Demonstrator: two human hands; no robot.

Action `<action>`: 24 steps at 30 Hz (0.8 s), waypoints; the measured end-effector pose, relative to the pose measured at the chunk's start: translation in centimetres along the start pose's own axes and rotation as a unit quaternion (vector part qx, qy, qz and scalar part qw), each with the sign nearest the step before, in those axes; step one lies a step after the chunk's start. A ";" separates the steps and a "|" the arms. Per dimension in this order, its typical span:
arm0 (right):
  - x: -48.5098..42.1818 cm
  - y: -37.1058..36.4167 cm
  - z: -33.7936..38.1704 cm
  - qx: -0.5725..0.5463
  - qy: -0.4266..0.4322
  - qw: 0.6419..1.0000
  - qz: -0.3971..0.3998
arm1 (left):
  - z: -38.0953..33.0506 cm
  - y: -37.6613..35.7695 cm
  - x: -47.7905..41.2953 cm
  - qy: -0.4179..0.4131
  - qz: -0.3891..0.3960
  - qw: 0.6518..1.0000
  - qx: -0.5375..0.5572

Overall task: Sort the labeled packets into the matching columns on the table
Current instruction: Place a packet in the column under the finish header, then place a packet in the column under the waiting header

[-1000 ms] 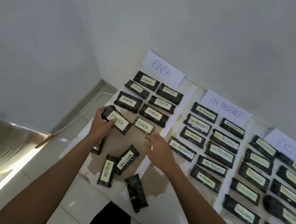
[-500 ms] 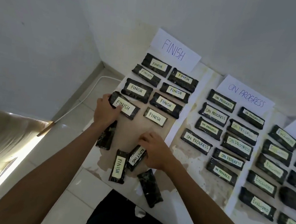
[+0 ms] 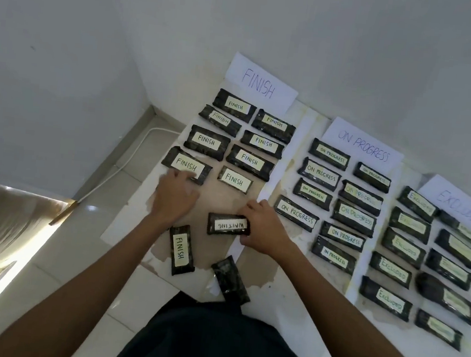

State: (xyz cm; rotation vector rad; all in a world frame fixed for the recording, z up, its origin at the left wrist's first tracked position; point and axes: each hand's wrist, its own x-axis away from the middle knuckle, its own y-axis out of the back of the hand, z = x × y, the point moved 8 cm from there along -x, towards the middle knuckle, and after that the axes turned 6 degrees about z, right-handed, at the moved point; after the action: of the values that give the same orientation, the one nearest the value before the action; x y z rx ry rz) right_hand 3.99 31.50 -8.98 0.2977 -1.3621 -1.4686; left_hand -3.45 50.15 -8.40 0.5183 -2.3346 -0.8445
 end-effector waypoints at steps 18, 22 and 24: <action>9.7 2.0 -3.6 -0.388 -0.168 0.899 -0.111 | -6.0 -10.5 9.4 0.009 0.249 0.945 0.212; 10.1 3.7 -3.3 -0.384 -0.120 0.908 -0.120 | -8.1 -11.0 9.7 -0.087 0.320 0.938 0.097; 10.4 3.8 -3.4 -0.373 -0.105 0.916 -0.103 | -9.3 -11.6 10.3 -0.120 0.353 0.926 0.059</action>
State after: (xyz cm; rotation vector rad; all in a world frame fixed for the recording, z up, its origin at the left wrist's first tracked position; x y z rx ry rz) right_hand 4.21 22.12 -2.20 -0.2244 -0.8477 -2.1268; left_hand -3.32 32.18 -6.30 -0.4034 -2.5240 -0.4333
